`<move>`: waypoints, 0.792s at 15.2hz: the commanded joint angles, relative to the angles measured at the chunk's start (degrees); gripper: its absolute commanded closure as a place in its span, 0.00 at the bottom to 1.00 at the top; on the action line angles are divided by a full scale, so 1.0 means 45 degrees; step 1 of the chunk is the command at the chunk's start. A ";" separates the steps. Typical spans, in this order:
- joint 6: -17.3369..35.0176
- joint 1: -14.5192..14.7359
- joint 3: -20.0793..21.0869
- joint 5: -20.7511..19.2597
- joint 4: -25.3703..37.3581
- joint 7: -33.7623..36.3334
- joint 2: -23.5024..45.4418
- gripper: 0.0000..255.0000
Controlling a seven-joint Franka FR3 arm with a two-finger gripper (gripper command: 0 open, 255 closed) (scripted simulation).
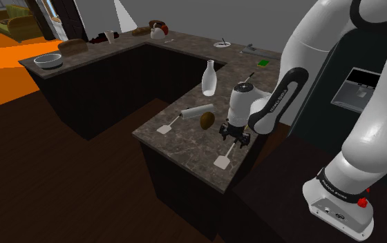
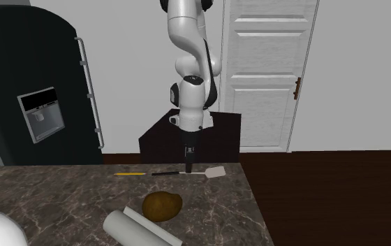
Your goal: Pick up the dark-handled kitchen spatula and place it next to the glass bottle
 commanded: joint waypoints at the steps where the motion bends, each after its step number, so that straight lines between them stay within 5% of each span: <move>1: 0.0299 0.0367 -0.0511 -0.0669 0.0199 0.0552 0.0506 0.00; 3: 0.0668 0.0826 -0.1128 -0.1359 0.0428 0.1110 0.1090 0.00; 11: 0.0670 0.0845 -0.1141 -0.1334 0.0425 0.1092 0.1086 0.00; 12: 0.0670 0.0845 -0.1141 -0.1334 0.0425 0.1092 0.1086 1.00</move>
